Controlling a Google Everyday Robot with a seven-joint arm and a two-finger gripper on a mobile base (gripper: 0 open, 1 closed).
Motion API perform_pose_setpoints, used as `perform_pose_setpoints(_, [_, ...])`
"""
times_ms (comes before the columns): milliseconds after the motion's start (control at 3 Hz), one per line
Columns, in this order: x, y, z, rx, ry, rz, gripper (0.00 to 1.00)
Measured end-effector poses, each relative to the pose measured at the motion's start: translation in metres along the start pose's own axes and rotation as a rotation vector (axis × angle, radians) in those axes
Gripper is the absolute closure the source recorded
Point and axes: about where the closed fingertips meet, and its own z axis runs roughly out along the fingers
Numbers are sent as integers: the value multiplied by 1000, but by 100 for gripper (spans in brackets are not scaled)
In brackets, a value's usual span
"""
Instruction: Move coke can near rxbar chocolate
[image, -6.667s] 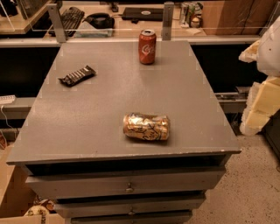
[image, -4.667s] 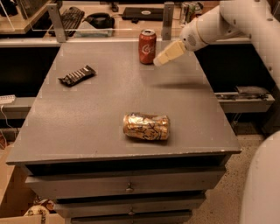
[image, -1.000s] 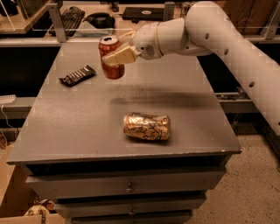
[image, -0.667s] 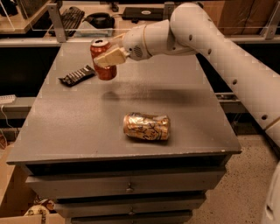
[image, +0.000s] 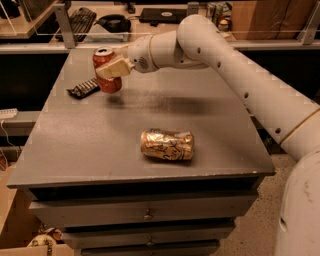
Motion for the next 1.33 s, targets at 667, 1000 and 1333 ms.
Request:
perform_pose_setpoints(667, [9,-3,26,-1,-53,-3,28])
perform_pose_setpoints(1000, [14,-4,29,-2,-54,0,5])
perform_pose_setpoints(1333, [18,-4,30,-2,-52,1,0])
